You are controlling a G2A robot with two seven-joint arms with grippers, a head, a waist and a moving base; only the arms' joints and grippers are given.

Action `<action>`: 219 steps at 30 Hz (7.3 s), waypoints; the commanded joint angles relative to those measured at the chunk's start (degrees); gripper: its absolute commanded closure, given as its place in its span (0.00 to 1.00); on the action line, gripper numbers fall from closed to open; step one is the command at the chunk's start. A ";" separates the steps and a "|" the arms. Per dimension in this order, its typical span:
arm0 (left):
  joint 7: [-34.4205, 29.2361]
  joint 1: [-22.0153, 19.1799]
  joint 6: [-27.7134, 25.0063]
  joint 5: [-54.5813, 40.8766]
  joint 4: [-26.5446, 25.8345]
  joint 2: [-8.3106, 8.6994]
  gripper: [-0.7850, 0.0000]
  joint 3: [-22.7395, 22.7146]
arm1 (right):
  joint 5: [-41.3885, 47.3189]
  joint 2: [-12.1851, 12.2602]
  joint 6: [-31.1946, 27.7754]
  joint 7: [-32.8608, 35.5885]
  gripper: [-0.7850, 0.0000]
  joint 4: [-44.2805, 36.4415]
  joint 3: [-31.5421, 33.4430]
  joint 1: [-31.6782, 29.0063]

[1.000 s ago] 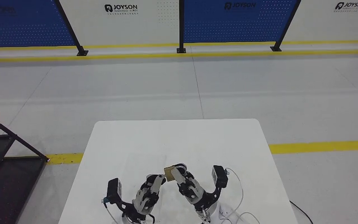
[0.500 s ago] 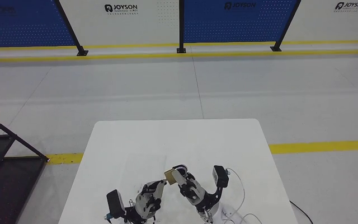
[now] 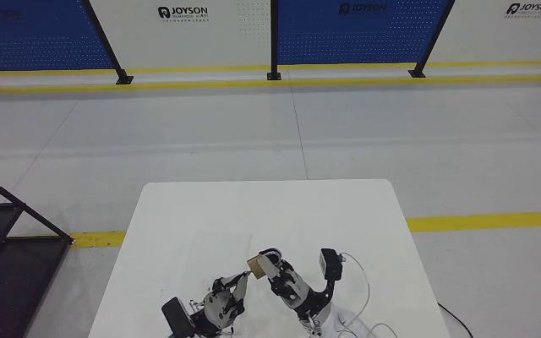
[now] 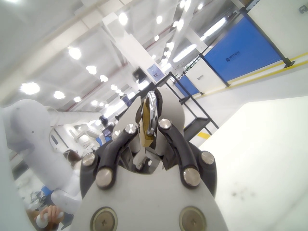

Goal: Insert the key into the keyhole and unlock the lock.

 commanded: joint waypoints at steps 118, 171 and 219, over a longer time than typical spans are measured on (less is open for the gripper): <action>-5.91 -1.51 -0.17 -3.54 1.99 4.74 0.82 2.83 | -10.15 0.46 4.09 -5.81 1.00 1.32 -1.46 1.56; 0.07 -4.35 18.69 3.79 4.48 5.39 1.00 2.87 | -6.40 1.69 6.52 1.59 1.00 -0.48 -0.92 0.79; 6.81 -3.32 13.35 -3.37 4.82 5.81 0.00 2.12 | -5.07 2.38 6.49 0.69 1.00 -0.71 -0.21 0.76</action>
